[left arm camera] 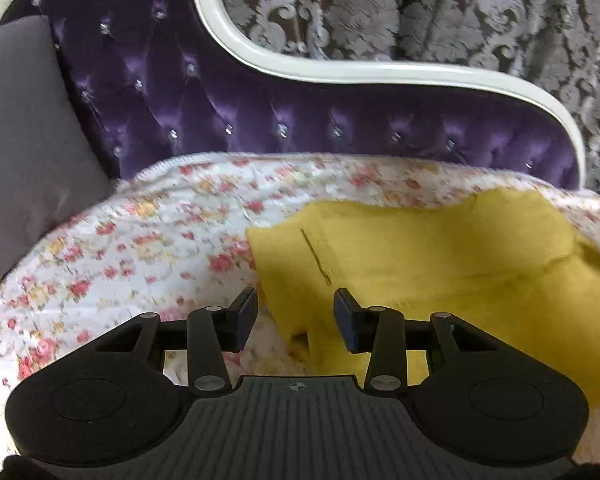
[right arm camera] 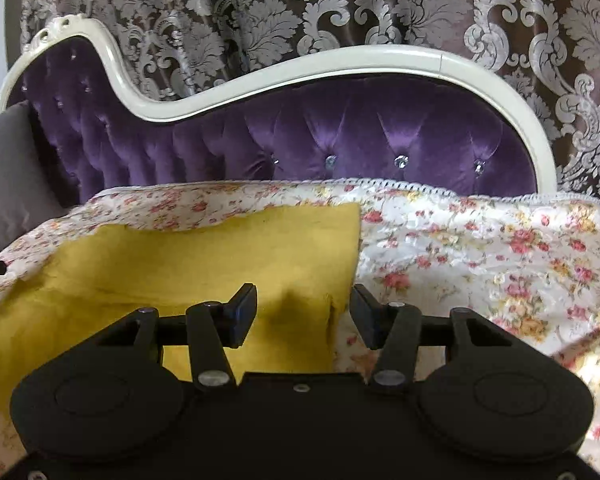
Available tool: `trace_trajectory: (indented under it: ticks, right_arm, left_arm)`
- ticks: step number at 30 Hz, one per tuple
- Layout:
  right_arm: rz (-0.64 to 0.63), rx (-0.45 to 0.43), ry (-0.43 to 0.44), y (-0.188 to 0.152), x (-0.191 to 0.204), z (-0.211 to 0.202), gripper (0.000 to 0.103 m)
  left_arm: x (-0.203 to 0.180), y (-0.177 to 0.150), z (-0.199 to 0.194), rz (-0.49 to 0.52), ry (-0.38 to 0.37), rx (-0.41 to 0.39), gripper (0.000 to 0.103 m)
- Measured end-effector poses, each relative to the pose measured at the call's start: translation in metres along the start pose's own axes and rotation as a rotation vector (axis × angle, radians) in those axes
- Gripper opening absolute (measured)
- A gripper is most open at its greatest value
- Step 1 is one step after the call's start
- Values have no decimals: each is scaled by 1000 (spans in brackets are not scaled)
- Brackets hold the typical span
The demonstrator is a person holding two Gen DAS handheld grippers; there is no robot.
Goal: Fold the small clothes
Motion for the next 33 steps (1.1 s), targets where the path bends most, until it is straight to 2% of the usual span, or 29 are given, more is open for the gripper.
trace_trajectory:
  ticks: [5, 9, 15, 18, 20, 22, 29, 30, 31, 32, 33]
  right_arm:
    - [-17, 38, 35, -11, 2, 10, 59]
    - [-17, 37, 53, -11, 4, 20, 59]
    - [-43, 25, 91, -9, 9, 28, 58]
    - [-67, 28, 116, -9, 14, 29, 45]
    - [-84, 27, 123, -9, 17, 28, 45]
    - [-100, 21, 75, -9, 17, 28, 48]
    - [-46, 52, 75, -12, 5, 40, 50]
    - [-38, 51, 78, -13, 4, 40, 49]
    - [-30, 47, 80, -14, 3, 39, 36]
    - [-32, 40, 73, -14, 4, 38, 19]
    - [-34, 35, 59, -14, 4, 35, 14]
  left_arm:
    - [0, -20, 6, -15, -71, 81, 41]
    - [-4, -25, 15, -11, -84, 108, 41]
    - [-10, -21, 26, -18, -80, 79, 41]
    - [-18, -23, 23, 26, -97, 45, 41]
    - [-23, -26, 19, 53, -120, 29, 41]
    - [-24, -28, 23, 63, -116, 46, 41]
    - [-18, -24, 34, 13, -118, 79, 41]
    - [-18, -24, 35, 12, -122, 82, 40]
    - [-18, -24, 36, 11, -128, 84, 39]
    - [-18, -24, 36, 9, -130, 76, 28]
    - [-18, -25, 34, 6, -130, 61, 16]
Point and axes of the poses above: each gripper's, at about its wrist camera, not at the fingertips, and z roughly the way its jaws point, x to its left, y to its top, the point moved 1 cm from there along z, roughly the way its jaws point, and after that the axes turned 9 degrees about -z, right-handed, at the moved point
